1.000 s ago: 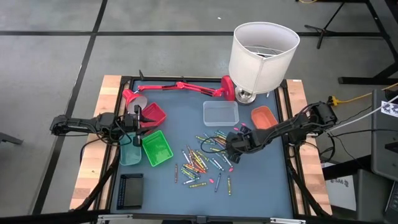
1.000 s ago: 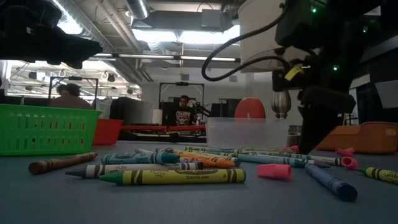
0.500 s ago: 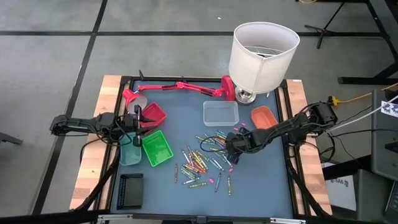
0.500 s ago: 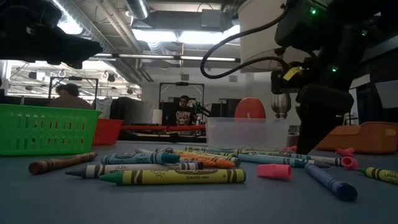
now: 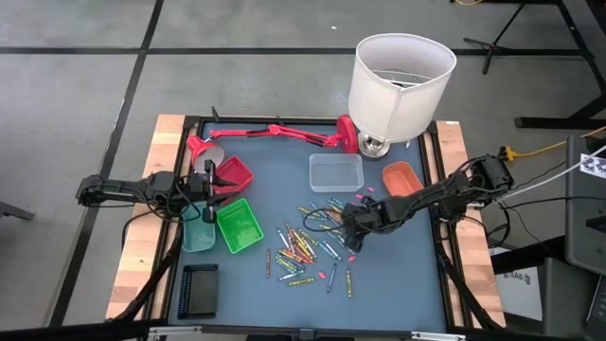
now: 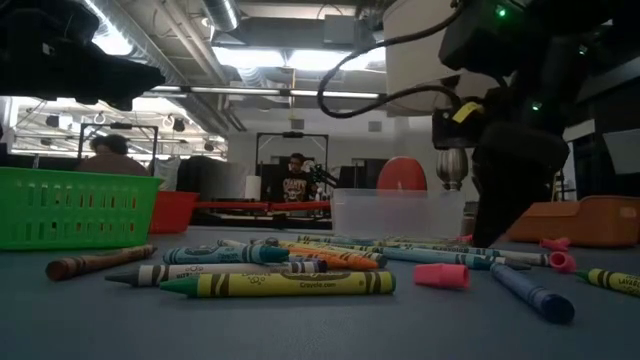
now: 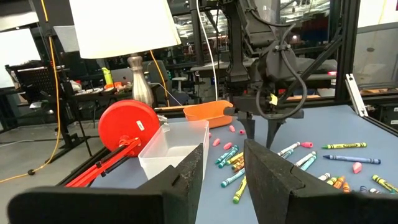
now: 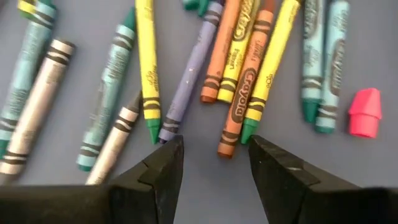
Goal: Sort crayons
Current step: Put the brown crayon into the orange bin
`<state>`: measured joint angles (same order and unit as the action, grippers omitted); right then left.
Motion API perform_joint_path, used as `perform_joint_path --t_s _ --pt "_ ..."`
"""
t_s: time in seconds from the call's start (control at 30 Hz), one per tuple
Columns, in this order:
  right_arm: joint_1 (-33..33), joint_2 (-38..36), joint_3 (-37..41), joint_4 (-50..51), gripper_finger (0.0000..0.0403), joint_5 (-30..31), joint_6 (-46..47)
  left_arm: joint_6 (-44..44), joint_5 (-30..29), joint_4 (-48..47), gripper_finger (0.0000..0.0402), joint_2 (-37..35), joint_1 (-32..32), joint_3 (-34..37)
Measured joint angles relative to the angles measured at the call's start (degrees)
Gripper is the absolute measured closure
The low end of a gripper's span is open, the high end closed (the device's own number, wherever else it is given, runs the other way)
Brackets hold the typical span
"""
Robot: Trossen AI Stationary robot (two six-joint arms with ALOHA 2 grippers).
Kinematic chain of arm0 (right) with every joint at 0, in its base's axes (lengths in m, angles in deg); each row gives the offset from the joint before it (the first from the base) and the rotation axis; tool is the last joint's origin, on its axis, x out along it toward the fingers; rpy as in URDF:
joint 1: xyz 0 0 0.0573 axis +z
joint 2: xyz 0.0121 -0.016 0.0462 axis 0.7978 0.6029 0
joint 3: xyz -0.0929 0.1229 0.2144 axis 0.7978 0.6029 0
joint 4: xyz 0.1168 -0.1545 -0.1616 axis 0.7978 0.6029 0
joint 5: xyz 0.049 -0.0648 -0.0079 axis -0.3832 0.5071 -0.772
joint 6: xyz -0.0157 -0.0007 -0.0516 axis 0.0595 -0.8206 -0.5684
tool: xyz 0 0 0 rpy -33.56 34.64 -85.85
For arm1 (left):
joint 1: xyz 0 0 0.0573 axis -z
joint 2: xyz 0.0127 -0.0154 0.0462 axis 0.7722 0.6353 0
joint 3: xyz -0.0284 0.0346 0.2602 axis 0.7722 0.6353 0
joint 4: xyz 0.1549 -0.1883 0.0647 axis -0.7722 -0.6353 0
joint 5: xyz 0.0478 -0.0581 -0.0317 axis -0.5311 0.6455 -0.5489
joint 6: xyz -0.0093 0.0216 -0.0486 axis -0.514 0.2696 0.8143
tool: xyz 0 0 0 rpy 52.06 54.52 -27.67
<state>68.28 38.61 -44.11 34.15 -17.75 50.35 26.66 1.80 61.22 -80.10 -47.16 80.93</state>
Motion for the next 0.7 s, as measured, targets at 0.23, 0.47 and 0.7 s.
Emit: perform_joint_path --t_s 0.23,0.47,0.7 --pt "0.0 0.0 0.0 -4.5 0.0221 1.3 -2.9 -0.1 0.0 0.0 0.0302 0.0 0.0 0.0" --pt "0.0 0.0 0.0 -5.0 0.0221 1.6 -3.0 -0.1 0.0 0.0 0.0302 0.0 0.0 0.0" --pt "0.0 0.0 0.0 -4.9 0.0221 0.6 -3.0 -0.1 0.0 0.0 0.0302 0.0 0.0 0.0"
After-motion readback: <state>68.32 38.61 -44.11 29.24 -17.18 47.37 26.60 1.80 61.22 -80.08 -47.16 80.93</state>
